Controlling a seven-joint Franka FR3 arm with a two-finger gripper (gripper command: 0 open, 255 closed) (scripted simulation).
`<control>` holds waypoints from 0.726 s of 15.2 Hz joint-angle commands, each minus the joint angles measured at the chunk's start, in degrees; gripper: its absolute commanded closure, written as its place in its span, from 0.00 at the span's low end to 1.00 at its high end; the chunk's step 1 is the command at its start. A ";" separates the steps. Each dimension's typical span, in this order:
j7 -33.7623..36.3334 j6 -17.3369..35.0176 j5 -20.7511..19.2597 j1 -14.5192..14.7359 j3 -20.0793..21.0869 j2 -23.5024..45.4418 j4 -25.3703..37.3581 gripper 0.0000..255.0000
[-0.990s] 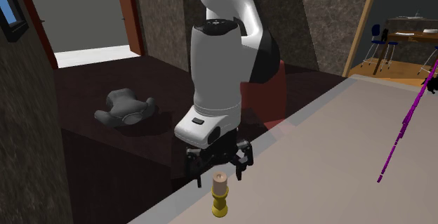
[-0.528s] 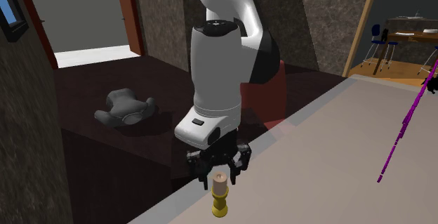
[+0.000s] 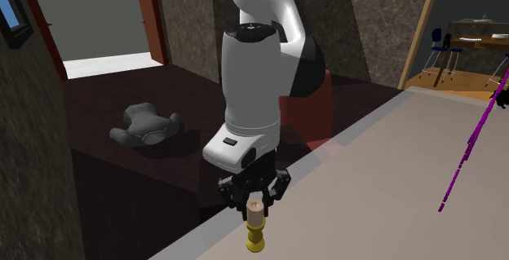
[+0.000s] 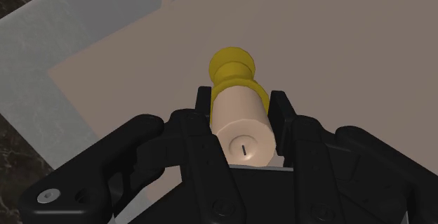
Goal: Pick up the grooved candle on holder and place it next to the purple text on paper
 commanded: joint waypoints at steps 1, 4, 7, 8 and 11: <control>0.00 0.00 0.01 0.01 0.01 0.01 0.00 1.00; 0.28 -2.49 -0.30 -0.04 0.13 -1.40 1.10 1.00; 0.51 -4.96 -0.55 -0.07 0.26 -2.68 2.31 1.00; 0.58 -5.78 -0.62 -0.08 0.30 -3.08 2.73 1.00; 0.77 -8.23 -0.80 -0.11 0.43 -4.19 4.09 1.00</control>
